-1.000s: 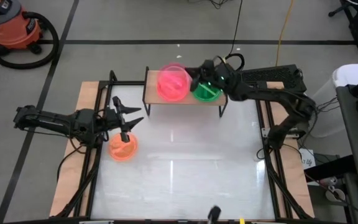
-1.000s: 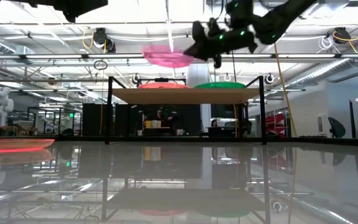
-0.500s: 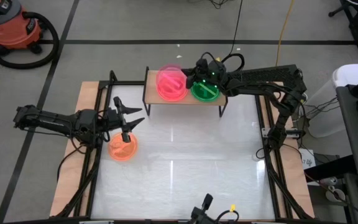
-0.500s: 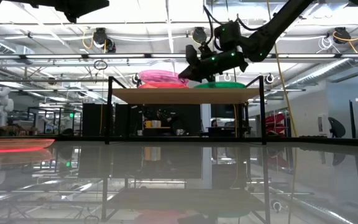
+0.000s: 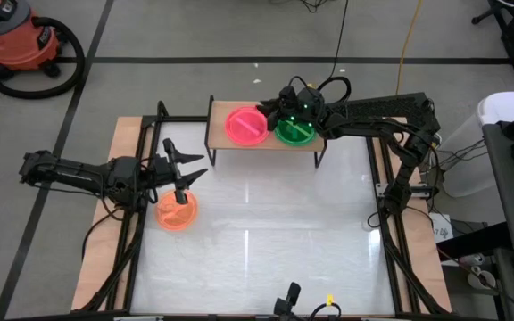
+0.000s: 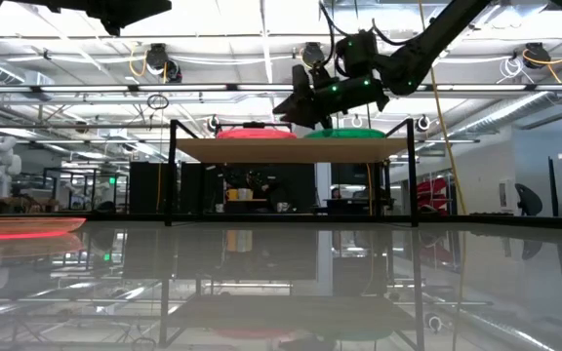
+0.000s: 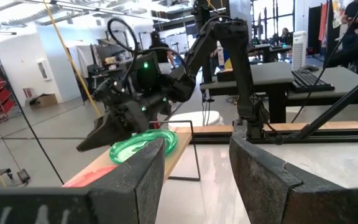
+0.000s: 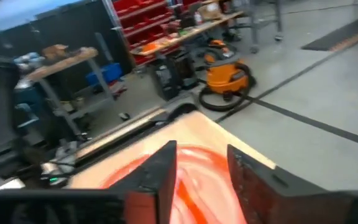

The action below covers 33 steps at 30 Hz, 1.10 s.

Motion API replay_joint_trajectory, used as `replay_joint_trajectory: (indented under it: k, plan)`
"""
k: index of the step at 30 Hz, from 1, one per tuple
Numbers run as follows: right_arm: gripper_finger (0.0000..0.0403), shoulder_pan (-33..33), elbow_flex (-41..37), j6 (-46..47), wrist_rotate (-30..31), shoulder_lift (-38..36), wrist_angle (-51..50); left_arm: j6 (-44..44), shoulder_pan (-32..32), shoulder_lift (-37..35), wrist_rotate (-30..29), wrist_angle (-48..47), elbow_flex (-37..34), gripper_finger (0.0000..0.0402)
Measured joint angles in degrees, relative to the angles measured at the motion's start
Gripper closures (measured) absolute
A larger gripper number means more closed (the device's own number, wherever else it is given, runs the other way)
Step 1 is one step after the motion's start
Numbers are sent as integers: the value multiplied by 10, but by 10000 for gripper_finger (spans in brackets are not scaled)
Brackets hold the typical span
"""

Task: Place and stack plates onto a shelf
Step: Stack the orange plate on top of the pink plate on the shelf

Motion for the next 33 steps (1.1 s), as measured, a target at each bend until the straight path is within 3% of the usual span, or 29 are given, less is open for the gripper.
replay_joint_trajectory:
  k: [8,23,33]
  plan:
    - [242,10,-3,-2,-104,-52,3,-18,0,2,0,-9,0,216]
    - [247,70,-171,-68,-103,-286,-6,-55,0,96,4,-38,0,216]
    - [247,99,-304,-88,-102,-452,-4,-152,-2,105,28,-186,0,216]
